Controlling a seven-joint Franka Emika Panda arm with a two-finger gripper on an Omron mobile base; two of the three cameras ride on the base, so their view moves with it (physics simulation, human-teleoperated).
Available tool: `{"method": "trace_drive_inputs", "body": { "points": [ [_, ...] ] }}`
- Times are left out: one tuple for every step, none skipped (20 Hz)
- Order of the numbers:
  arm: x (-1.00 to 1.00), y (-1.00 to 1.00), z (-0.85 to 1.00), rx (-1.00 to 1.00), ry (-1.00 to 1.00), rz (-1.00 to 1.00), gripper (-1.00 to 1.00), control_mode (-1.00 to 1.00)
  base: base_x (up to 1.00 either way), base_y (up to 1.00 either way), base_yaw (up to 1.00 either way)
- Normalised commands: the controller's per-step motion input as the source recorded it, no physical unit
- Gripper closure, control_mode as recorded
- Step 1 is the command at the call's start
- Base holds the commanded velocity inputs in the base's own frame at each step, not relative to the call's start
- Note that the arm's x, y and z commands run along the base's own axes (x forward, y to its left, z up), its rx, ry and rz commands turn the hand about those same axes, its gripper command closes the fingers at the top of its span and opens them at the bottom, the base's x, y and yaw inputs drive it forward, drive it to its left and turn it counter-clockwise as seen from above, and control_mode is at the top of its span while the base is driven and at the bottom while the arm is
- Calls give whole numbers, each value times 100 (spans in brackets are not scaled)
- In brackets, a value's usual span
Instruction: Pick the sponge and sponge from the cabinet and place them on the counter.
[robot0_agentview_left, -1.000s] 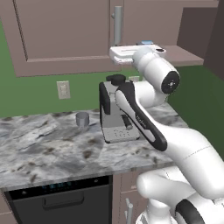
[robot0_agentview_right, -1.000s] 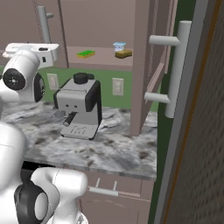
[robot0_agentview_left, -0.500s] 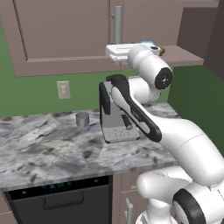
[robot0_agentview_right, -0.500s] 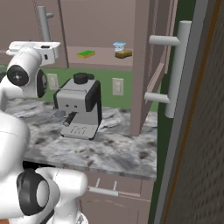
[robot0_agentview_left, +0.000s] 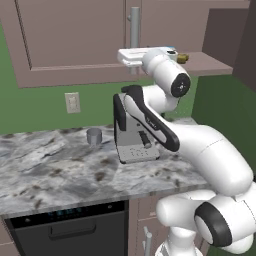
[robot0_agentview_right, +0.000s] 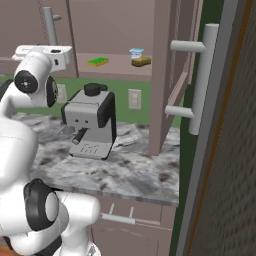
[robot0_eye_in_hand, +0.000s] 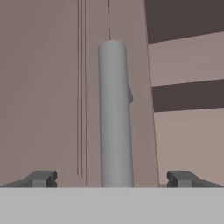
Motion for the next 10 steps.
{"method": "trace_drive_inputs", "body": {
  "points": [
    [25,8,0,0,0,0,-100,-100,0,0,0],
    [25,7,0,0,0,0,-100,-100,0,0,0],
    [25,8,0,0,0,0,-100,-100,0,0,0],
    [25,8,0,0,0,0,-100,-100,0,0,0],
    [24,8,0,0,0,0,-100,-100,0,0,0],
    [25,8,0,0,0,0,-100,-100,0,0,0],
    [25,8,0,0,0,0,-100,-100,0,0,0],
    [26,9,0,0,0,0,-100,-100,0,0,0],
    [26,10,0,0,0,0,-100,-100,0,0,0],
    [25,8,0,0,0,0,-100,-100,0,0,0]
  ]
}}
